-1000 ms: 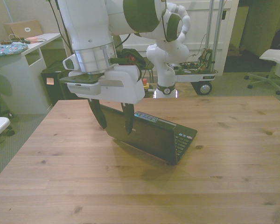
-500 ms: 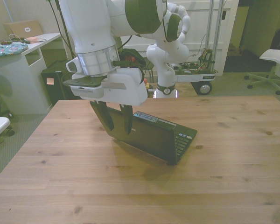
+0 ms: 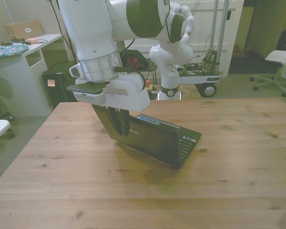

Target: Close the laptop

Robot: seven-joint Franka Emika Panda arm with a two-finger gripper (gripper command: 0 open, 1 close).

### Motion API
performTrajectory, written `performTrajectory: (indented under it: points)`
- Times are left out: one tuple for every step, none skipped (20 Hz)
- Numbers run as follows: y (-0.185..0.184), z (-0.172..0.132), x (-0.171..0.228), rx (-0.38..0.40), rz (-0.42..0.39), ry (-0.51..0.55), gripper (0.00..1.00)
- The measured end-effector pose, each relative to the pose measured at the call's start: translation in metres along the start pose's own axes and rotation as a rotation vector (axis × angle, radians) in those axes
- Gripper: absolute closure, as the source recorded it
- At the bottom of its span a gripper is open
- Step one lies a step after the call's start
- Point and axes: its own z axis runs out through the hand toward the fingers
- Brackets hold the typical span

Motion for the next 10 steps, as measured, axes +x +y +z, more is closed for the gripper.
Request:
performTrajectory:
  points:
    - [0.000,0.001,0.000,-0.002,0.000,-0.002,1.00]
    - [0.000,0.001,-0.001,-0.003,0.000,-0.003,1.00]
    - [0.000,0.001,-0.003,-0.004,-0.002,-0.004,1.00]
    - [0.000,-0.001,-0.007,-0.004,-0.005,-0.006,1.00]
    - [0.000,-0.003,-0.012,-0.005,-0.009,-0.009,1.00]
    - [0.000,-0.005,-0.018,-0.006,-0.013,-0.012,1.00]
    - [-0.001,-0.006,-0.026,-0.009,-0.018,-0.017,1.00]
    - [-0.001,-0.006,-0.034,-0.011,-0.021,-0.021,1.00]
    - [-0.002,-0.005,-0.041,-0.014,-0.022,-0.025,1.00]
    - [-0.002,-0.002,-0.048,-0.016,-0.025,-0.028,1.00]
